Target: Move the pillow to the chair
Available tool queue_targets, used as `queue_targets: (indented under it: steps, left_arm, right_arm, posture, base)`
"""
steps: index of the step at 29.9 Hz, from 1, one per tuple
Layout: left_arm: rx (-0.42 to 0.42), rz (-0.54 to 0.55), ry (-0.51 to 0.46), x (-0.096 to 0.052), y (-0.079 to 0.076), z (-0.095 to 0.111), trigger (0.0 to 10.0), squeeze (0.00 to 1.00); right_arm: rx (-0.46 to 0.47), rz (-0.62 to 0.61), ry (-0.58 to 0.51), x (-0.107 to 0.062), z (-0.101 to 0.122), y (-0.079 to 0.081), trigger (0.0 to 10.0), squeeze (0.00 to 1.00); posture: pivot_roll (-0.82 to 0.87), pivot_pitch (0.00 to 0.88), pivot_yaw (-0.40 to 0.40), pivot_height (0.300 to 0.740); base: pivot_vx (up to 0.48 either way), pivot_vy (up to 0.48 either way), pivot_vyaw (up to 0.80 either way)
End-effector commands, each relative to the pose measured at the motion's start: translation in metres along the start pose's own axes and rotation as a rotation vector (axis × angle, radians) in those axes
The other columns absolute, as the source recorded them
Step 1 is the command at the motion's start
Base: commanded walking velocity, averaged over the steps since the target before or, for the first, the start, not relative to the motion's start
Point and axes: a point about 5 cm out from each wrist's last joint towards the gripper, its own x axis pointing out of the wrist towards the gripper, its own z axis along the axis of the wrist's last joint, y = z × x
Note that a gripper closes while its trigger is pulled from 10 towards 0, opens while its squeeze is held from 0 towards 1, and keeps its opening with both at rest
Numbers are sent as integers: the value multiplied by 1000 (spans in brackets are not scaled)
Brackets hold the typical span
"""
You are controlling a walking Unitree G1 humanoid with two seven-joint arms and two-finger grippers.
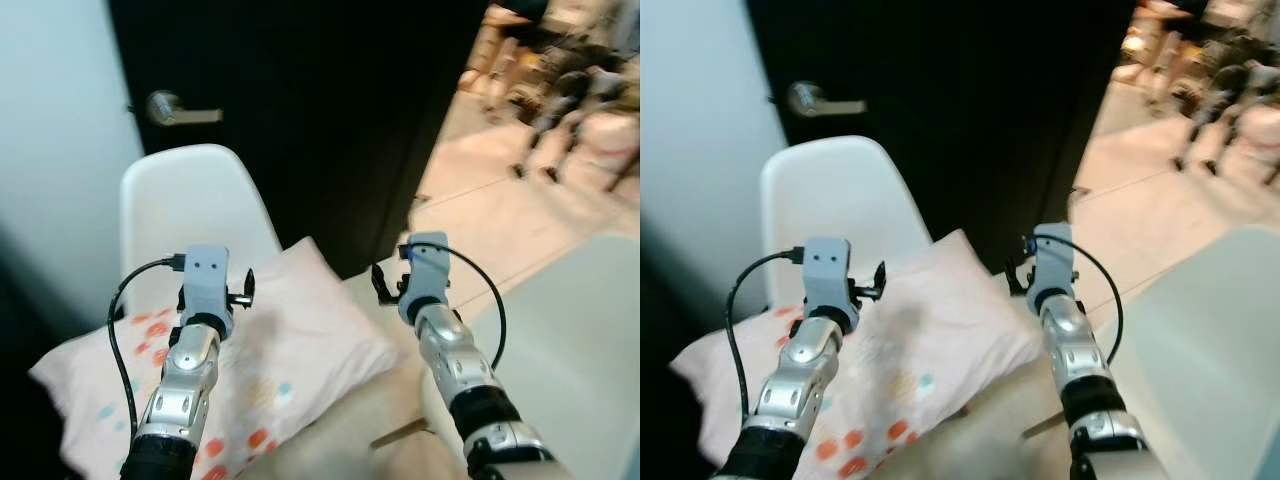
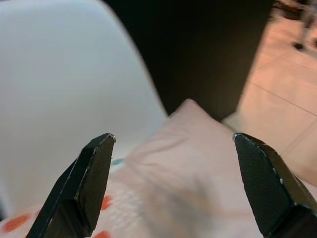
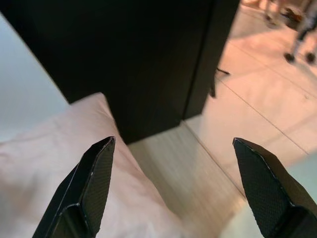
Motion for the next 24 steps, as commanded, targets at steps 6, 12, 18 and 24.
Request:
queue_targets:
  steps: [6, 12, 18, 24]
  left_arm:
    - [17, -3, 24, 3, 2, -2, 10000, 0]
    - [44, -25, 12, 7, 0, 3, 10000, 0]
    - [41, -24, 15, 7, 4, 2, 10000, 0]
    - [69, -17, 11, 5, 6, 2, 10000, 0]
  right_arm:
    - [-25, -35, 36, -2, -4, -1, 10000, 0]
    - [-59, -67, 72, -1, -9, -4, 10000, 0]
    - [-60, -64, 73, 0, -6, 0, 10000, 0]
    - [-11, -24, 110, 0, -10, 7, 10000, 0]
  posture:
    - [-4, 0, -53, 740]
    - [0, 0, -41, 740]
    - [5, 0, -36, 740]
    - [15, 0, -53, 740]
  base:
    - [0, 0, -800]
    - [0, 0, -800]
    - [0, 0, -800]
    - [0, 0, -800]
